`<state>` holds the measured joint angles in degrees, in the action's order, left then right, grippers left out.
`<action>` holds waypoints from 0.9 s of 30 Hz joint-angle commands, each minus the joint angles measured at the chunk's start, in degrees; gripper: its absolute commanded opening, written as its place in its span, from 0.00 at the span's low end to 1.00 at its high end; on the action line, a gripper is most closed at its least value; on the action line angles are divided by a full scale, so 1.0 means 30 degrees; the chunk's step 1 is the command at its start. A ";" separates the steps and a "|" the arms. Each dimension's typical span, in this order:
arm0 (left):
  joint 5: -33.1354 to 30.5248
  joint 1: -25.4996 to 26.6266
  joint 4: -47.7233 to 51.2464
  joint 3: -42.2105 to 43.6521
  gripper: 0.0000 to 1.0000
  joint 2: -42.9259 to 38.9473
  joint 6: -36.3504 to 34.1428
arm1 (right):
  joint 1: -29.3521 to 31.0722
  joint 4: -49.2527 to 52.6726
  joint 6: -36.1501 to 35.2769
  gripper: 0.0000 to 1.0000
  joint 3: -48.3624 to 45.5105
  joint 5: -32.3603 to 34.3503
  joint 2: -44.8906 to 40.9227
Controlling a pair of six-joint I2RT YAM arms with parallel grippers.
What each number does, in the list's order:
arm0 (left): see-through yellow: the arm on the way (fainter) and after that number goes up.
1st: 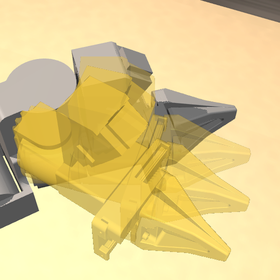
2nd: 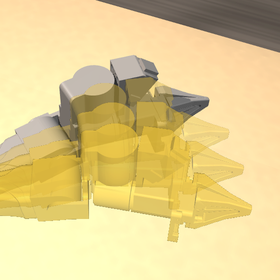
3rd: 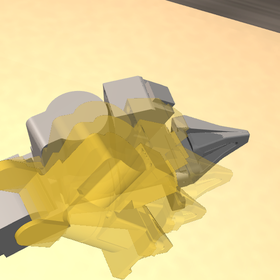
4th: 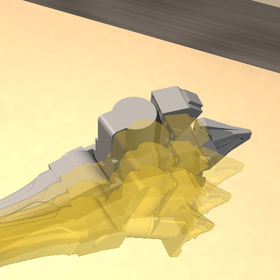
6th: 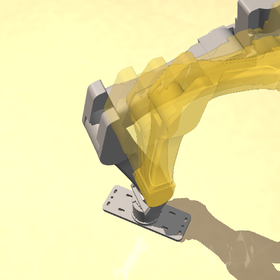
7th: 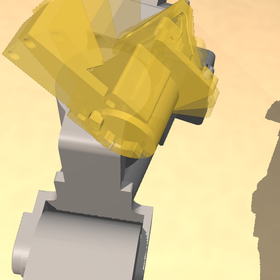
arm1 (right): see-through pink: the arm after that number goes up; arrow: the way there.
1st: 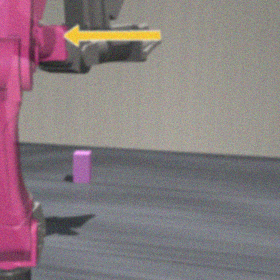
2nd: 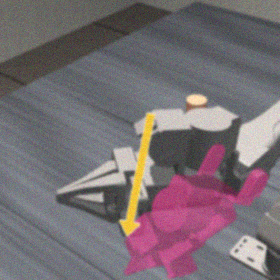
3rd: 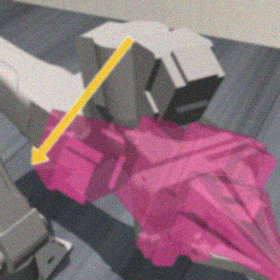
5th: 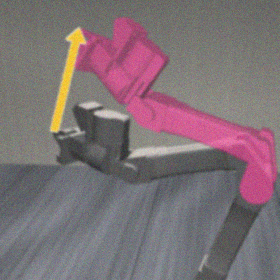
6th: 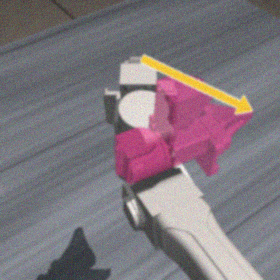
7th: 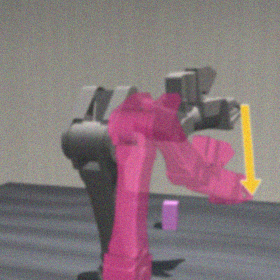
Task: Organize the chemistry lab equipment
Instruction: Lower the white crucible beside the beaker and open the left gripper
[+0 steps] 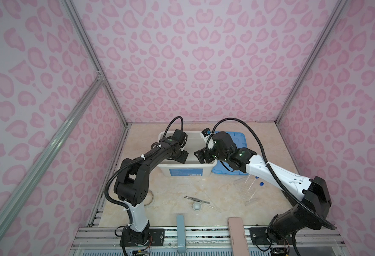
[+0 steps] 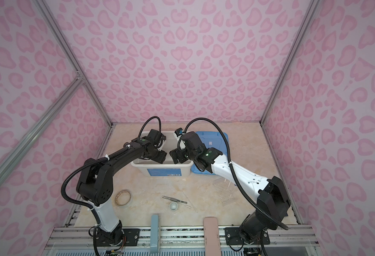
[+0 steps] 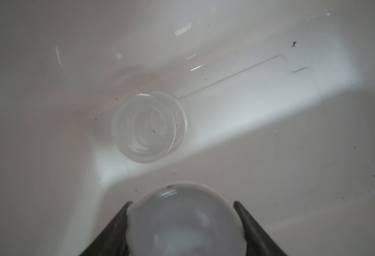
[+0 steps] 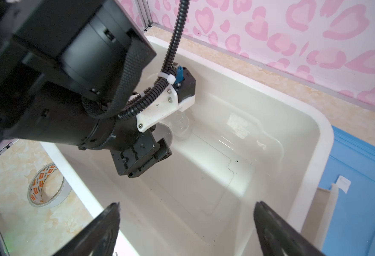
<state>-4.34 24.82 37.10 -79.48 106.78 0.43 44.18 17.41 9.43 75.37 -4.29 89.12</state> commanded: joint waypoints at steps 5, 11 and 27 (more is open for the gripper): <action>0.0057 -0.0040 -0.0505 -0.0255 0.28 0.1250 0.0131 | -0.0021 -0.0413 -0.0068 0.95 -0.0035 0.0027 -0.0010; -0.0016 -0.0009 -0.0789 -0.0067 0.33 0.1557 0.0648 | -0.0022 -0.0499 -0.0065 0.95 -0.0219 0.0113 -0.0011; -0.0350 0.0117 -0.2371 0.1638 0.46 0.2018 0.1044 | -0.0028 -0.0081 -0.0083 0.95 0.0151 0.0113 -0.0045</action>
<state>-5.02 25.17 31.14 -74.63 111.92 3.44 44.12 17.10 9.43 75.53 -4.29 88.71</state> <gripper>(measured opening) 0.674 0.947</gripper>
